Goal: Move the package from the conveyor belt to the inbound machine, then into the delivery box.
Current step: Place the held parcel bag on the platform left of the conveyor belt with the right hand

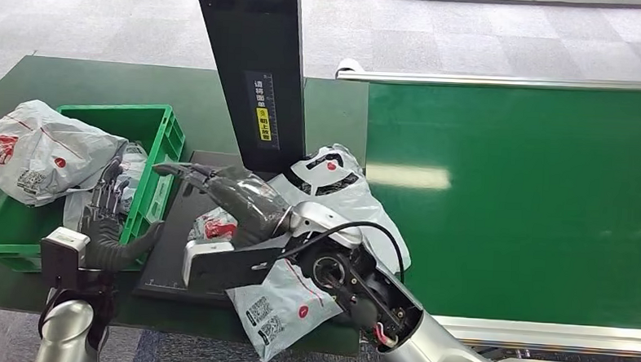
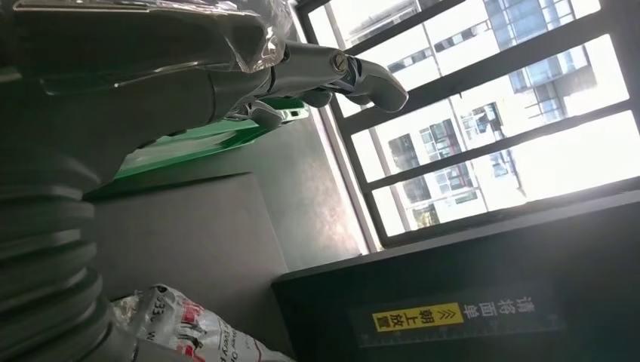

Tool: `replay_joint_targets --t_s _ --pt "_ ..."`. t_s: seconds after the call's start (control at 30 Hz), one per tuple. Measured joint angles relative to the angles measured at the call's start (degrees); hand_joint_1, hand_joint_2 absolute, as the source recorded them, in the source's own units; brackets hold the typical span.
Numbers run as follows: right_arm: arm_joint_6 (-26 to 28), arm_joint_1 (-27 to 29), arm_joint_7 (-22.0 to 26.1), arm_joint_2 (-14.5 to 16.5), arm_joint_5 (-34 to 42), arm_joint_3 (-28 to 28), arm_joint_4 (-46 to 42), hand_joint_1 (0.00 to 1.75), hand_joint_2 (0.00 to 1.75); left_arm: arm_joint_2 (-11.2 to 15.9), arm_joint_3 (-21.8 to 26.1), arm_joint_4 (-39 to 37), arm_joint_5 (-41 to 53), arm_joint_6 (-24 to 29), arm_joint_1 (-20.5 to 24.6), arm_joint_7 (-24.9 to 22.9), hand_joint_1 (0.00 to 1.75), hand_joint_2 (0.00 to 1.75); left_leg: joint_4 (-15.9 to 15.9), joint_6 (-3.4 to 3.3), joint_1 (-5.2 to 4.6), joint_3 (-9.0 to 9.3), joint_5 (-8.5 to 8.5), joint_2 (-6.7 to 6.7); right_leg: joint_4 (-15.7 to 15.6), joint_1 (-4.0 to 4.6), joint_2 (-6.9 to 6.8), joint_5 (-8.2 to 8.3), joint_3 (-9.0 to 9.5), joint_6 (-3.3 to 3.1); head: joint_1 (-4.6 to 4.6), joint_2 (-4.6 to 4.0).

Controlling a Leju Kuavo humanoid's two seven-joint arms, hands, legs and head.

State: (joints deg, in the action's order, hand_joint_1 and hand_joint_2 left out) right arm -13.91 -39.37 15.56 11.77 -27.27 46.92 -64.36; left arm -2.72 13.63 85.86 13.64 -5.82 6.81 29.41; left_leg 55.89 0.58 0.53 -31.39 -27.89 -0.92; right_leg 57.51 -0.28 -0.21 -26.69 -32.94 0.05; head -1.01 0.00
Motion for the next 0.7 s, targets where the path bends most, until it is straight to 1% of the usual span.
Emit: replay_joint_targets --t_s 0.13,0.17,0.23,0.3,0.4,0.7 --pt "1.14 3.47 4.68 -1.37 16.61 -8.91 0.80 0.00 1.75 0.44 0.02 -0.63 0.34 0.27 -0.18 -0.20 0.00 1.75 0.01 -0.01 -0.01 -0.01 0.00 0.16 -0.02 -0.02 -0.10 0.00 0.03 0.00 0.00 0.00" --pt "1.70 4.66 5.78 -1.95 19.65 -11.60 0.87 0.00 1.75 0.51 0.03 -0.73 0.53 0.53 -0.37 -0.22 0.00 1.75 0.01 -0.01 -0.02 -0.03 -0.01 0.20 -0.02 -0.03 -0.12 0.00 0.04 0.01 0.00 0.00" --pt "2.37 6.99 7.74 -3.20 23.27 -16.51 1.00 0.00 1.75 0.67 0.04 -0.85 0.78 0.95 -0.85 -0.26 0.00 1.75 0.01 -0.01 -0.04 -0.06 -0.01 0.20 -0.03 -0.05 -0.14 0.00 0.04 0.01 0.01 0.00" --pt "2.43 8.78 8.62 -4.07 24.21 -19.74 1.06 0.00 1.75 0.81 0.04 -0.99 0.83 1.10 -1.12 -0.26 0.00 1.75 0.01 -0.02 -0.05 -0.07 -0.02 0.17 -0.03 -0.06 -0.13 0.00 0.01 0.01 0.00 0.00" --pt "2.45 10.32 8.74 -4.56 24.38 -22.24 1.06 0.00 1.75 0.86 0.03 -1.12 0.86 1.12 -1.17 -0.26 0.00 1.75 0.01 -0.01 -0.02 -0.07 -0.02 0.18 -0.03 -0.04 -0.13 0.00 -0.02 0.01 -0.02 0.00" --pt "2.49 11.35 8.74 -4.88 24.38 -24.53 1.06 0.00 1.75 0.86 0.03 -1.25 0.96 1.11 -1.19 -0.26 0.00 1.75 0.01 0.00 0.01 -0.07 -0.01 0.17 -0.02 0.01 -0.13 0.00 -0.02 0.00 0.00 0.00"
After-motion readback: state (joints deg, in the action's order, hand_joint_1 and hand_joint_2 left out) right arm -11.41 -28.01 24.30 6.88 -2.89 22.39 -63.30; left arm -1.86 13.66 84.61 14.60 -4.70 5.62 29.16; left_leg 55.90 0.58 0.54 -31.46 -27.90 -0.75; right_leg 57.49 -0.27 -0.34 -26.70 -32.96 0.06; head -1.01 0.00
